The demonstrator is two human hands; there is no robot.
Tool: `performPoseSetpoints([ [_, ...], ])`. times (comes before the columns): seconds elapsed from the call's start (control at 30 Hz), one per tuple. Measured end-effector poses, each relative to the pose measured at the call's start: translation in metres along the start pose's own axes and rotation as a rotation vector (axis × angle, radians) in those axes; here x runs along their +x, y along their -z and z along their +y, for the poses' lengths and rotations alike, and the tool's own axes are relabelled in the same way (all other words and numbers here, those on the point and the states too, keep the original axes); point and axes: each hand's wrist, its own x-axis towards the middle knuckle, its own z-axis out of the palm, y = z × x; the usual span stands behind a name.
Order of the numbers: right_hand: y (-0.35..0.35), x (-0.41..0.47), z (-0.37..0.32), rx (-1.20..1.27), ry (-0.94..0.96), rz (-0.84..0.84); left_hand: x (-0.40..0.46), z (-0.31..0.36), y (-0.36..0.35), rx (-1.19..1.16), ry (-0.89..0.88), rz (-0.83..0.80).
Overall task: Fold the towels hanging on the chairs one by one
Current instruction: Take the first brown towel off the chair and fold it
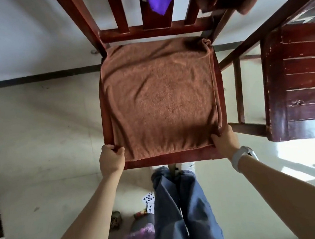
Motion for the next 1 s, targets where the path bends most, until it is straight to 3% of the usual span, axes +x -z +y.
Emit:
performPoseSetpoints([
  [0.17,-0.002,-0.004,0.010,0.009,0.027,0.026,-0.013,0.001,-0.008,0.062,-0.032,0.004],
  [0.37,0.005,-0.031,0.046,0.002,-0.076,0.053,-0.045,-0.032,-0.011,0.087,-0.015,-0.053],
  [0.5,0.019,-0.036,0.043,0.146,0.008,0.089,-0.055,-0.028,0.005,-0.328,0.068,-0.227],
  [0.63,0.056,-0.032,-0.004,0.521,0.158,0.124,-0.044,0.021,0.048,-0.806,0.112,-0.328],
  [0.77,0.101,-0.042,-0.049,0.808,0.346,0.323,-0.027,0.051,0.094,-1.221,-0.165,-0.439],
  [0.8,0.104,-0.045,-0.051,0.815,0.376,0.370,-0.027,0.050,0.097,-1.224,-0.188,-0.457],
  [0.87,0.094,-0.044,-0.040,0.778,0.336,0.351,-0.029,0.042,0.085,-1.119,-0.075,-0.369],
  [1.0,0.047,-0.020,0.020,0.441,0.063,0.086,-0.036,0.010,0.029,-0.754,0.310,-0.195],
])
